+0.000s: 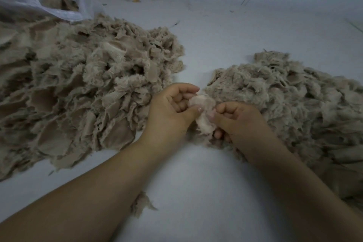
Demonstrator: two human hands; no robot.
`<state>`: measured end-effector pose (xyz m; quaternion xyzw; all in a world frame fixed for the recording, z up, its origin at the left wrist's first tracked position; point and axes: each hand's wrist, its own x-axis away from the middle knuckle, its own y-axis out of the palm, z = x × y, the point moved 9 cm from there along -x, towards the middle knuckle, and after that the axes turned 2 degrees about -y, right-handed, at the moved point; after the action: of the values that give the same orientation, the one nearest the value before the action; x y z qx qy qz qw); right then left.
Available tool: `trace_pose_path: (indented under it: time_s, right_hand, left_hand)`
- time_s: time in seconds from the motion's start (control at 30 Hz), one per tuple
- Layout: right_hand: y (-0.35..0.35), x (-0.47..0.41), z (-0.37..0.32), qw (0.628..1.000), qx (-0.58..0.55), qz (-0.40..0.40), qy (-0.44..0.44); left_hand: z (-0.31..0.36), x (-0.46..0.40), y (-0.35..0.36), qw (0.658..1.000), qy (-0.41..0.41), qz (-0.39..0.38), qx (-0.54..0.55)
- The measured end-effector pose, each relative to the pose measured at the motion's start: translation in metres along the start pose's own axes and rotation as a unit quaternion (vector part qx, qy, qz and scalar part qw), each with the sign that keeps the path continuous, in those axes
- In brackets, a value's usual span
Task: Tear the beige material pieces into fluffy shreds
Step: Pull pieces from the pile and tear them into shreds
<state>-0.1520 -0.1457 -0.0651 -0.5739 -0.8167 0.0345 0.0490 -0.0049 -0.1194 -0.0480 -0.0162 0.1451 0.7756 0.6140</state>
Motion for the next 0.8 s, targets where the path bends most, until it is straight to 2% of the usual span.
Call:
trace_pose_path:
  time_s: [0.1, 0.17, 0.27, 0.37, 0.43, 0.53, 0.67, 0.8]
  right_hand:
    - [-0.008, -0.003, 0.003, 0.999, -0.031, 0.02, 0.01]
    - [-0.009, -0.004, 0.006, 0.999, -0.044, 0.029, 0.012]
    - [-0.009, -0.006, 0.011, 0.997, -0.06, 0.04, 0.026]
    - [-0.01, -0.007, 0.016, 0.995, -0.086, 0.039, 0.044]
    - [-0.005, -0.005, 0.011, 0.995, -0.098, 0.017, 0.029]
    - [-0.002, -0.001, 0.0, 0.998, -0.059, 0.004, -0.008]
    - [-0.011, -0.003, 0.009, 0.998, -0.046, 0.039, 0.027]
    - [-0.013, -0.001, 0.008, 0.997, -0.052, 0.051, 0.022]
  left_hand:
    - [-0.004, -0.003, -0.006, 0.998, -0.019, 0.043, 0.031]
    - [-0.008, -0.002, -0.004, 0.996, -0.047, 0.044, 0.054]
    - [-0.017, 0.001, 0.007, 0.994, -0.105, -0.023, 0.007]
    - [-0.019, 0.003, 0.016, 0.988, -0.119, -0.084, -0.049]
    - [-0.019, 0.003, 0.018, 0.987, -0.121, -0.093, -0.053]
    - [-0.018, 0.006, 0.022, 0.983, -0.128, -0.12, -0.051]
    - [-0.016, 0.007, 0.025, 0.979, -0.136, -0.132, -0.071]
    - [-0.015, 0.01, 0.021, 0.976, -0.15, -0.143, -0.064]
